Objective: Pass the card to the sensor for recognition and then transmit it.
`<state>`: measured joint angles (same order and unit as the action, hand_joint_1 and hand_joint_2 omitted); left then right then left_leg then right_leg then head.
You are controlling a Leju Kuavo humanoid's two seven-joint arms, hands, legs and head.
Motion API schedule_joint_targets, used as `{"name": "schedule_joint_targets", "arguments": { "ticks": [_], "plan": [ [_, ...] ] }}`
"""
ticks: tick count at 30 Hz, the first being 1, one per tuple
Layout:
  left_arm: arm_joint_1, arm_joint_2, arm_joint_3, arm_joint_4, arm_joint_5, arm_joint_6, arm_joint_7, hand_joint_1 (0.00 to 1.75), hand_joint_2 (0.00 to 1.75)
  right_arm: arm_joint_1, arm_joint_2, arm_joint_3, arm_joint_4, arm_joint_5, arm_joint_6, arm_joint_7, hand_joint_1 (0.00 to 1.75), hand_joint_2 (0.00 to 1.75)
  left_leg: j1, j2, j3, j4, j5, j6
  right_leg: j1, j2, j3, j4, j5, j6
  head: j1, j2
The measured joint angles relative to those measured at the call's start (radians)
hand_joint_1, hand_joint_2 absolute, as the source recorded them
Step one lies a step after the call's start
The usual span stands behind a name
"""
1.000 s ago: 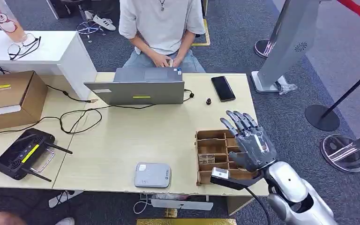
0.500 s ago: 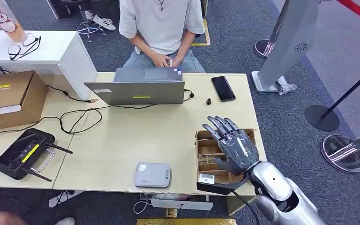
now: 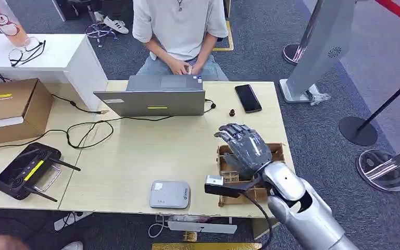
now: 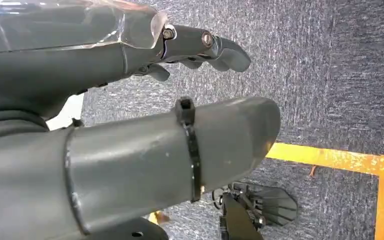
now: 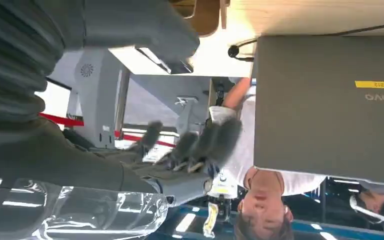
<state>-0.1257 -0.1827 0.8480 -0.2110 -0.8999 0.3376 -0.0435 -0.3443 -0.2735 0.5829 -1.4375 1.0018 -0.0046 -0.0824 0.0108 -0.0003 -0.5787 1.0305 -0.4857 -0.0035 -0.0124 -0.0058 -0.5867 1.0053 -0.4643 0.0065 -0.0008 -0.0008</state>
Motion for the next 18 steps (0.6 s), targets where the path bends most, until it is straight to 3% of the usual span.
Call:
{"name": "schedule_joint_targets", "arguments": {
  "ticks": [10,11,12,13,18],
  "plan": [
    [0.001,0.000,0.000,0.000,0.014,0.003,0.002,0.00,0.00,-0.028,0.008,0.015,0.058,0.000,-0.014,0.001,1.33,1.75,0.000,0.000,0.000,0.000,0.000,0.000,0.000,0.000,0.000,0.000,0.000,0.000,0.000,0.000],
    [0.001,0.000,0.000,0.000,0.016,0.005,0.002,0.00,0.00,-0.028,0.008,0.016,0.059,0.000,-0.017,0.001,1.08,1.75,0.000,0.000,0.000,0.000,0.000,0.000,0.000,0.000,0.000,0.000,0.000,0.000,0.000,0.000],
    [0.001,0.000,0.000,0.000,0.018,0.005,0.002,0.00,0.00,-0.027,0.007,0.016,0.059,0.000,-0.018,0.001,1.06,1.75,0.000,0.000,0.000,0.000,0.000,0.000,0.000,0.000,0.000,0.000,0.000,0.000,0.000,0.000],
    [0.001,0.000,0.000,0.000,0.019,0.005,0.002,0.00,0.00,-0.026,0.007,0.016,0.058,0.000,-0.019,0.001,0.93,1.75,0.000,0.000,0.000,0.000,0.000,0.000,0.000,0.000,0.000,0.000,0.000,0.000,0.000,0.000],
    [0.002,0.001,0.000,0.000,0.023,0.006,-0.002,0.00,0.00,-0.010,0.004,0.016,0.034,0.003,-0.034,0.008,0.84,1.75,0.000,0.000,0.000,0.000,0.000,0.000,0.000,0.000,0.000,0.000,0.000,0.000,0.000,0.000]
  ]
}}
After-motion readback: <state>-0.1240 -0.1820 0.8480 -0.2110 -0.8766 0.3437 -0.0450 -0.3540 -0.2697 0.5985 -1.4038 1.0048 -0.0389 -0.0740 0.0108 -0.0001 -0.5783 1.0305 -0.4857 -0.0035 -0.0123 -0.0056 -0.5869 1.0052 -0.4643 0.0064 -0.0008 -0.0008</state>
